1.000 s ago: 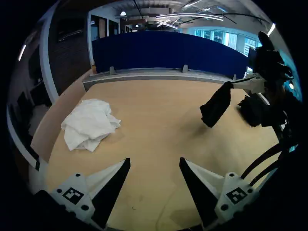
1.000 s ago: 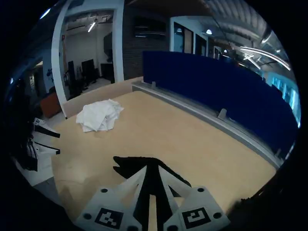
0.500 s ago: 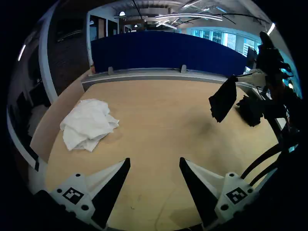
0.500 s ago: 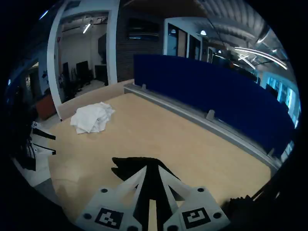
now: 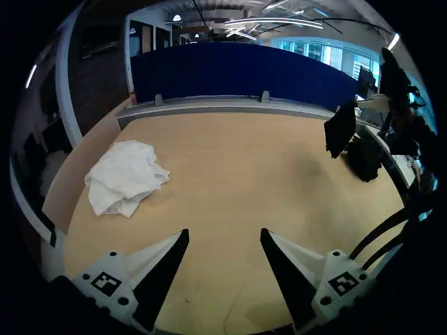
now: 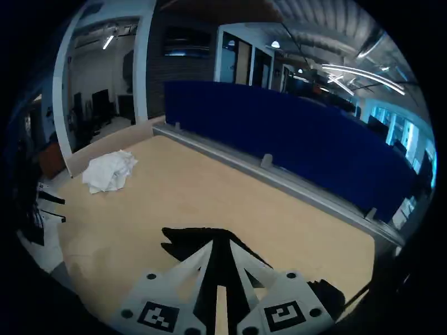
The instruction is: Fold towel
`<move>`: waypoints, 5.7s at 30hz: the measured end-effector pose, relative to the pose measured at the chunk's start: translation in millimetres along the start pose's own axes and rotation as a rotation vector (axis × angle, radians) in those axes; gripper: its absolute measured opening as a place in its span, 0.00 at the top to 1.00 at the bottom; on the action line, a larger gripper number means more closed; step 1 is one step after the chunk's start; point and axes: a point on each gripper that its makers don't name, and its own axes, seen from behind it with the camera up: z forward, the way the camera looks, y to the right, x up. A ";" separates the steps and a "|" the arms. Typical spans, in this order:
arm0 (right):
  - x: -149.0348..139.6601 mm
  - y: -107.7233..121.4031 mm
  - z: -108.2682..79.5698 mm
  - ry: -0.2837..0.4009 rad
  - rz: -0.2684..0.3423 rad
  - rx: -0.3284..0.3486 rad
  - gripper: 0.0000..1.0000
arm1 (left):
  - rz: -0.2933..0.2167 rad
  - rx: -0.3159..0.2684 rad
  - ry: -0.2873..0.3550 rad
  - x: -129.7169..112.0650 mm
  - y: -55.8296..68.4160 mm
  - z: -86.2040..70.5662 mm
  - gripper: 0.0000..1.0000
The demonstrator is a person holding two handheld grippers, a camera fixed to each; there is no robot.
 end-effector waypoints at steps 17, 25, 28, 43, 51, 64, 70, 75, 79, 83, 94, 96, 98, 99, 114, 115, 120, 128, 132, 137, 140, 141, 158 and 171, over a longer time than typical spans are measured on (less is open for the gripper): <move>-7.8 129.0 -34.0 -0.043 0.031 -0.142 0.94 | 0.013 0.009 -0.020 3.9 4.3 8.0 0.05; -3.4 181.0 -46.2 -0.035 0.061 -0.198 0.94 | 0.024 0.009 -0.027 6.7 11.1 13.1 0.06; -3.0 198.0 -50.1 -0.040 0.063 -0.214 0.94 | 0.027 0.010 -0.029 7.6 12.8 15.0 0.06; -18.4 233.4 -52.3 -0.078 0.073 -0.231 0.94 | 0.037 0.016 -0.036 10.9 20.9 16.4 0.06; -51.1 228.1 -69.6 -0.113 0.089 -0.224 0.94 | 0.042 0.009 -0.034 15.7 25.6 15.4 0.05; -157.4 217.5 -113.7 -0.228 0.176 -0.212 0.94 | 0.051 -0.008 -0.039 16.8 32.6 14.4 0.06; -201.5 196.9 -119.9 -0.282 0.212 -0.192 0.94 | 0.057 -0.012 -0.041 15.0 35.7 14.5 0.06; -229.9 183.9 -119.1 -0.315 0.247 -0.192 0.94 | 0.064 -0.017 -0.041 15.4 39.7 14.1 0.06; -251.8 178.0 -117.6 -0.349 0.278 -0.205 0.94 | 0.070 -0.020 -0.040 16.2 42.1 13.9 0.05; -271.2 184.4 -117.6 -0.378 0.305 -0.259 0.94 | 0.077 -0.021 -0.042 15.6 42.4 14.0 0.05; -295.1 212.1 -116.2 -0.410 0.396 -0.374 0.94 | 0.076 -0.009 -0.049 12.0 37.1 16.0 0.06; -299.3 211.3 -113.3 -0.419 0.396 -0.377 0.94 | 0.078 -0.009 -0.049 12.5 37.5 16.7 0.06; -302.0 209.1 -110.1 -0.422 0.396 -0.376 0.94 | 0.081 -0.009 -0.048 13.7 38.3 16.8 0.06; -302.4 208.7 -109.6 -0.422 0.397 -0.376 0.94 | 0.082 -0.010 -0.048 14.2 38.9 16.9 0.06; -301.8 214.2 -124.4 -0.392 0.389 -0.434 0.63 | 0.089 -0.017 -0.048 17.7 42.3 21.1 0.05; -302.3 215.1 -126.0 -0.393 0.387 -0.440 0.59 | 0.089 -0.018 -0.048 18.0 42.4 21.1 0.05; -297.6 217.7 -129.3 -0.374 0.377 -0.452 0.31 | 0.088 -0.023 -0.045 20.0 43.6 20.5 0.05; -268.9 221.2 -122.2 -0.306 0.374 -0.441 0.02 | 0.092 -0.025 -0.041 22.4 44.1 20.1 0.06; -256.1 223.7 -118.4 -0.289 0.360 -0.436 0.01 | 0.086 -0.024 -0.039 23.1 43.1 20.2 0.06; -246.9 226.0 -113.6 -0.281 0.344 -0.432 0.00 | 0.082 -0.018 -0.039 22.1 39.9 19.8 0.06; -241.8 226.6 -109.1 -0.271 0.343 -0.426 0.00 | 0.080 -0.016 -0.040 20.8 38.5 19.6 0.06; -239.0 226.5 -106.9 -0.265 0.344 -0.422 0.00 | 0.080 -0.015 -0.041 20.6 38.1 19.6 0.05; -194.3 238.1 -49.9 -0.207 0.330 -0.363 0.00 | 0.076 0.018 -0.053 18.9 29.1 18.7 0.06; -221.4 246.6 -16.1 -0.260 0.348 -0.330 0.00 | 0.072 0.054 -0.082 13.1 23.9 18.2 0.05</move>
